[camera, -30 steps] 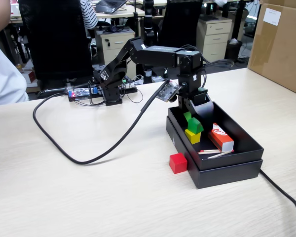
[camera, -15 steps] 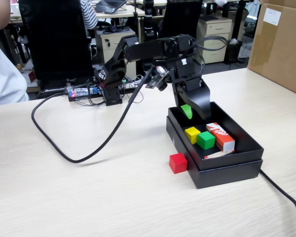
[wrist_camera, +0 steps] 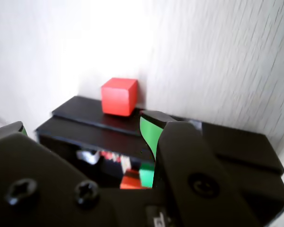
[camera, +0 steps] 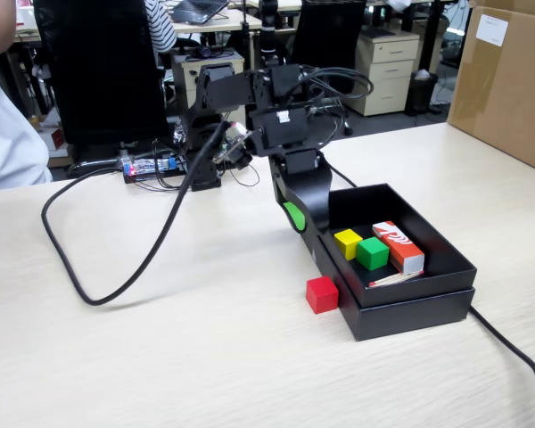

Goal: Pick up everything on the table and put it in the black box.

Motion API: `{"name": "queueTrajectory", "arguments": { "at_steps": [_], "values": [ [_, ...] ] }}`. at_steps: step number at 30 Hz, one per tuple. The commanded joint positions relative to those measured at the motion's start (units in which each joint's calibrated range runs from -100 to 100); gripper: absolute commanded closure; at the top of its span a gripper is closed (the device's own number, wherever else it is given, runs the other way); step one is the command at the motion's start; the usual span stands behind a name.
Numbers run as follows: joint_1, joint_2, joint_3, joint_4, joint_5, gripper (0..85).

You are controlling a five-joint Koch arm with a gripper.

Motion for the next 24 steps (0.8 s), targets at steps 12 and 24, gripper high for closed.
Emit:
{"name": "queueTrajectory", "arguments": {
  "at_steps": [12, 24],
  "values": [
    [0.7, 18.0, 11.8, 0.9, -0.5, 37.2],
    [0.9, 26.2, 13.8, 1.7, -1.0, 44.4]
  ]
}}
